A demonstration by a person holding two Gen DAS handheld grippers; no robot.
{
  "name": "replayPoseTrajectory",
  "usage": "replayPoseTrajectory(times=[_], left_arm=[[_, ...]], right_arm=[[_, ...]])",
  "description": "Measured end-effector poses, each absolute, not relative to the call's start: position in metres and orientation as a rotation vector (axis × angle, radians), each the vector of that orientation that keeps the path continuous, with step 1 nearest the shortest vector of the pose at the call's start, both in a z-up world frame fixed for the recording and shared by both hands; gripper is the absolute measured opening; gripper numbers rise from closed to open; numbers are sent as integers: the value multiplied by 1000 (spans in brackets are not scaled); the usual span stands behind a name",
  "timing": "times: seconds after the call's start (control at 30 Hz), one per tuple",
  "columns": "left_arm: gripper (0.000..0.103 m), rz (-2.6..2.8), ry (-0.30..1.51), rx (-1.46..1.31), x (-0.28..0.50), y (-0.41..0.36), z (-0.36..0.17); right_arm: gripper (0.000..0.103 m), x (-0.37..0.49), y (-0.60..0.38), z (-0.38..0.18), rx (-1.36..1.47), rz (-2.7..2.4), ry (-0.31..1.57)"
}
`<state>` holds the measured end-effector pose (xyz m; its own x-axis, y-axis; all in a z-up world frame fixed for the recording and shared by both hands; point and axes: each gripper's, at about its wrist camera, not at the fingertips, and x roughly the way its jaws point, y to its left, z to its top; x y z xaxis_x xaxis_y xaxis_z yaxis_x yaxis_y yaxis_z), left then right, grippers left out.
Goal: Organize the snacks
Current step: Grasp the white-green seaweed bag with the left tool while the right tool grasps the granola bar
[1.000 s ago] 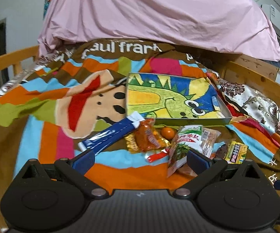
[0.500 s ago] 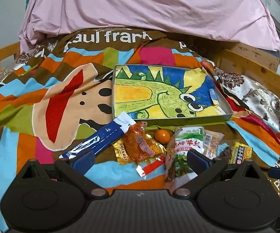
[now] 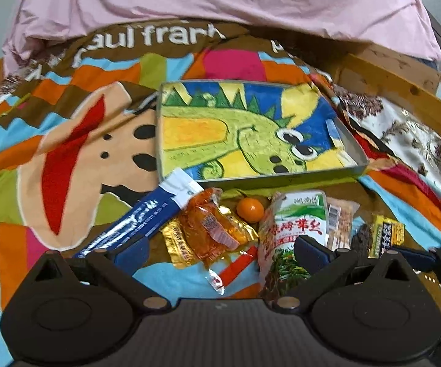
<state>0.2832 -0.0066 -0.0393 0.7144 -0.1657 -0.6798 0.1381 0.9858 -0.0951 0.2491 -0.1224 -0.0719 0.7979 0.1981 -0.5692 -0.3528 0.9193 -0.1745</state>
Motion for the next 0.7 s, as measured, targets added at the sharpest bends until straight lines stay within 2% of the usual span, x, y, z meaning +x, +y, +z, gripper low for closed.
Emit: replayPoseTrajectory(times=[0.33,0.5,0.7], left_arm=[[102,-303,815,-74,305,-17,-58],[102,-371,859,-110,320,-26,-66],[91,-389,906,-204,333,-21,-73]], right_arm=[[102,256,-111,-91,-367,254,602],[102,263,-130,-89,-298,154,624],[102,262,-155,-78,-264,-13,629]])
